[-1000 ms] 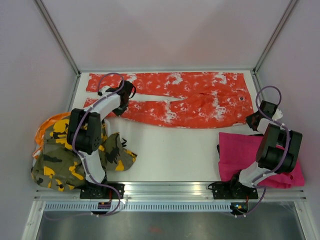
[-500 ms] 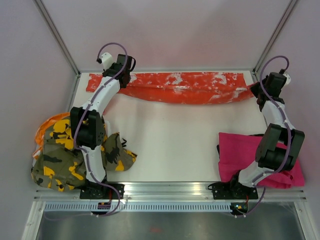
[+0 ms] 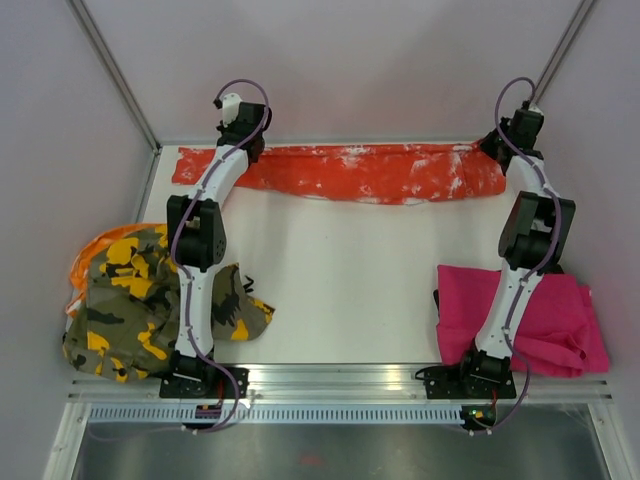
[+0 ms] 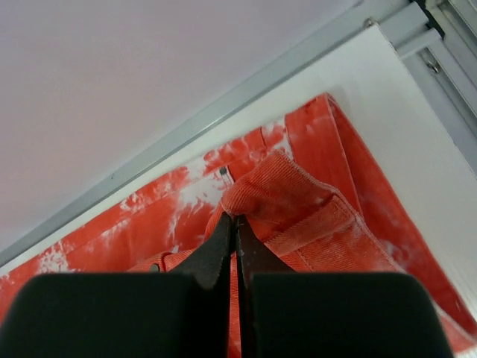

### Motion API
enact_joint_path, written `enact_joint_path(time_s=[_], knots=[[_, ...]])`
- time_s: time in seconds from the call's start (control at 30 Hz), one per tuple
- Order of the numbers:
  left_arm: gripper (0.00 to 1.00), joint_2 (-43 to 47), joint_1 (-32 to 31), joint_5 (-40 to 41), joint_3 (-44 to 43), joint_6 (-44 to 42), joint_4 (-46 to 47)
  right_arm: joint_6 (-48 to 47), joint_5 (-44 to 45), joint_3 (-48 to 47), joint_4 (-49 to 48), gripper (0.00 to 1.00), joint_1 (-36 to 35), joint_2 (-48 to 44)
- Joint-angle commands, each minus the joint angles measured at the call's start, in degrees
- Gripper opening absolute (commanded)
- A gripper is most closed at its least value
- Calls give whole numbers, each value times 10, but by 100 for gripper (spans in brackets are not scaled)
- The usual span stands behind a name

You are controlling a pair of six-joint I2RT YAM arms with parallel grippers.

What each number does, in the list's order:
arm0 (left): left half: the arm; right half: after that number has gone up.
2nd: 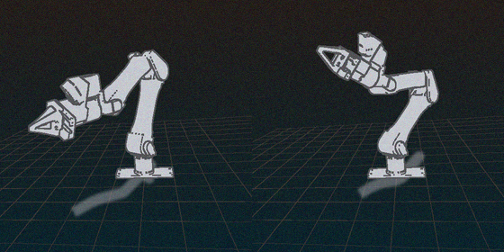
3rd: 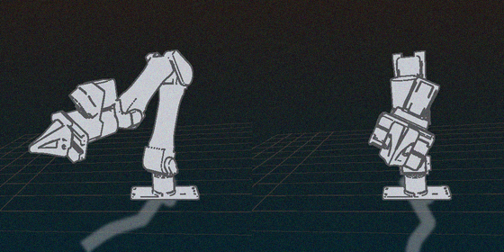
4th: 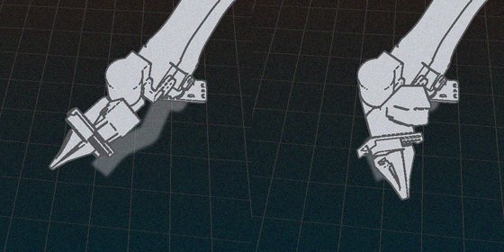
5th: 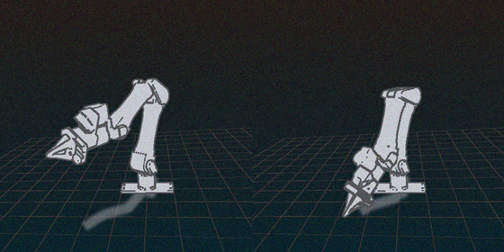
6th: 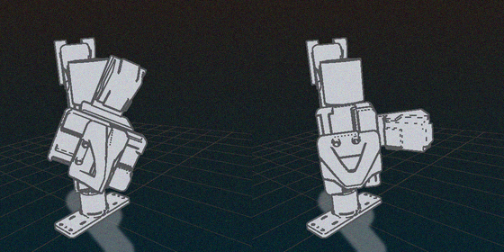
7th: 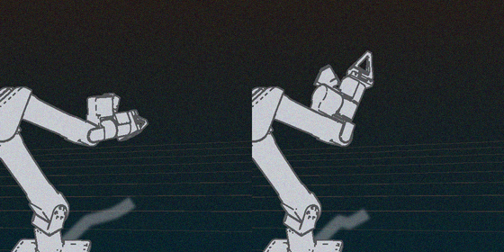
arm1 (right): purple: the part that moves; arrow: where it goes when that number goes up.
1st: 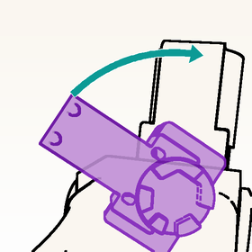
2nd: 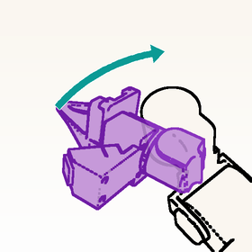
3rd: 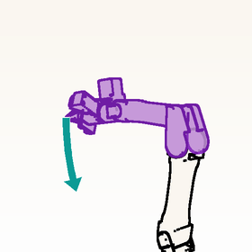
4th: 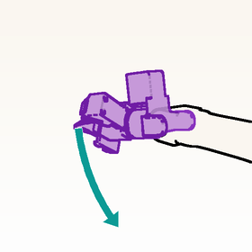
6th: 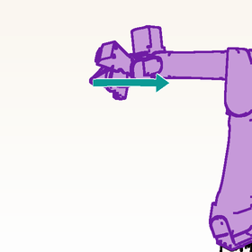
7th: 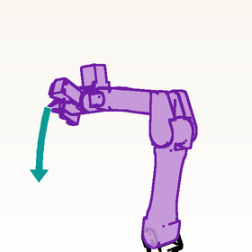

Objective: Fold and stack the trousers
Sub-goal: Fold the trousers

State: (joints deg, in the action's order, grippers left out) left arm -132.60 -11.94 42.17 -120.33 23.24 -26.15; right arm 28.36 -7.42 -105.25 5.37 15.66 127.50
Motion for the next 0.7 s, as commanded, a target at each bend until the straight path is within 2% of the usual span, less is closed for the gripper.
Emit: enact_joint_path(time_s=[0.0,0.17,0.3,0.33,0.4,0.47,0.5,0.53,0.57,0.63,0.67], knots=[[2,-42,16,5,-70,-63,42,-46,-24,-93,-7,0,2,53],[2,-84,16,2,-102,-93,97,-86,-28,-159,-11,0,-11,107],[2,-111,16,-10,-121,-98,130,-76,-37,-218,-14,0,-15,165],[2,-122,16,-12,-126,-97,131,-74,-37,-224,-15,1,-15,172],[7,-128,16,-15,-128,-94,131,-69,-45,-229,-19,13,-16,186],[29,-132,17,-10,-126,-98,138,-73,-65,-227,-24,24,-16,188],[42,-134,19,-14,-129,-102,145,-74,-75,-224,-26,48,-17,188],[54,-134,21,-18,-132,-105,144,-76,-108,-224,-26,56,-18,187],[80,-129,24,-24,-131,-104,140,-76,-133,-222,-26,64,-19,182],[99,-113,32,-46,-131,-54,83,-70,-184,-207,-23,74,-22,165],[100,-82,35,-64,-127,-36,55,-75,-191,-191,-23,77,-25,136]])
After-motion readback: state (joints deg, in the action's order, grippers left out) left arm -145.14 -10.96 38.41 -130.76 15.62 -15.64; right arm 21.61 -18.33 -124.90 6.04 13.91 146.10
